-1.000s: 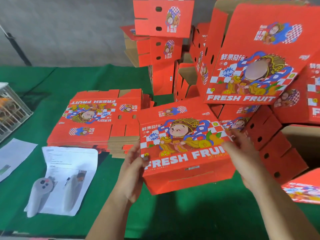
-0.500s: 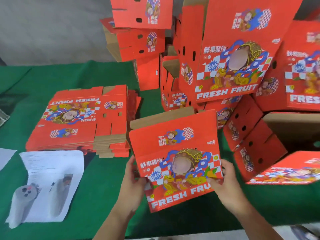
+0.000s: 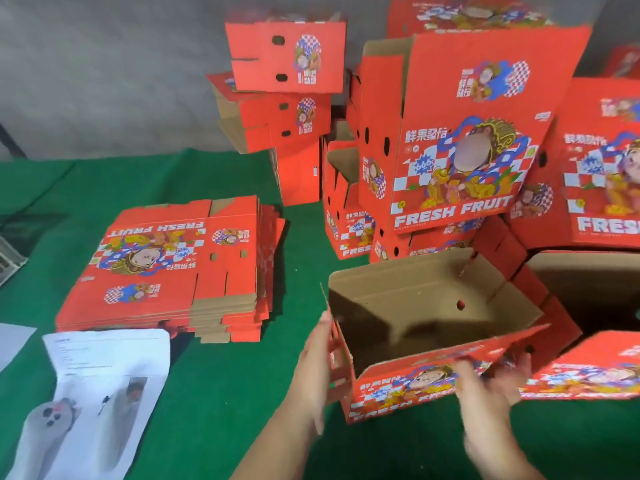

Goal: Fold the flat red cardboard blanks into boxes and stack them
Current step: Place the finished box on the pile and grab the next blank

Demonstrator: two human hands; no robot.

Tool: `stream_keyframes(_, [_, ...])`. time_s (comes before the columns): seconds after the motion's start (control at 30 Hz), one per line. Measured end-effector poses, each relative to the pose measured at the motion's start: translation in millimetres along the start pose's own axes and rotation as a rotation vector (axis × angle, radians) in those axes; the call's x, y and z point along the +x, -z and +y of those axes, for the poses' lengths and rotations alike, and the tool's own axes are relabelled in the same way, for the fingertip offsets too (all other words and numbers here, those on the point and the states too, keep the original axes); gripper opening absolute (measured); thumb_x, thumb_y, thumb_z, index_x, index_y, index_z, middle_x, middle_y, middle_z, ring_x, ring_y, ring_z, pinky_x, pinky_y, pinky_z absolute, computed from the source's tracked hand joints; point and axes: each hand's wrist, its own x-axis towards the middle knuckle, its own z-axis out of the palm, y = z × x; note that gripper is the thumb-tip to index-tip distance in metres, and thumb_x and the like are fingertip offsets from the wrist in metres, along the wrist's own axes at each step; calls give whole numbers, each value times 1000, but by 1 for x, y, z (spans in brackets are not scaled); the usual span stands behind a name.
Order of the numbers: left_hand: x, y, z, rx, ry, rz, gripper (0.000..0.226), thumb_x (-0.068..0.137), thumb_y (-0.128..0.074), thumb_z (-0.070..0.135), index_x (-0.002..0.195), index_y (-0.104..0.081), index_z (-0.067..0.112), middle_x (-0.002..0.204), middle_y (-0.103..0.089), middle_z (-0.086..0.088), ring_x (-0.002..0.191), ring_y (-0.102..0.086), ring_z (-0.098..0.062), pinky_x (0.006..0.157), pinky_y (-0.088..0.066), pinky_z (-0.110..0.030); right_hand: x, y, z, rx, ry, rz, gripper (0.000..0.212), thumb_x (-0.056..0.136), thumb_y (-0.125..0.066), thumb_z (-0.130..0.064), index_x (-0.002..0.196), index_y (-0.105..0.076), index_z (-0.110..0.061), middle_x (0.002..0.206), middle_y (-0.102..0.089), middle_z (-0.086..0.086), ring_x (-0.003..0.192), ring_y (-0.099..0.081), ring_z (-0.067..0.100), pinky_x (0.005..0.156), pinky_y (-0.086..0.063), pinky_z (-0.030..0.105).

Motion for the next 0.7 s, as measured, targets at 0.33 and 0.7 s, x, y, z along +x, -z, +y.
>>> stream_keyframes(0.33, [12,-38,1,254,-58,-241,52,101,-36,1,129,-58,39,105,-81,6,94,-79,-19,81,-65,-36,-3,20,-6,-32,150,59,109,69,-61,-26,165,-8,-25,166,-7,23,153,-14,28,121,-21,24])
stream_keyframes(0.7, [37,-65,-6,308,-191,-338,73,90,-45,0,151,-38,39,116,-76,0,97,-75,-16,93,-61,-42,-32,-14,39,-184,95,-92,131,70,-91,-12,165,0,-22,166,-6,12,153,-22,38,124,-24,55])
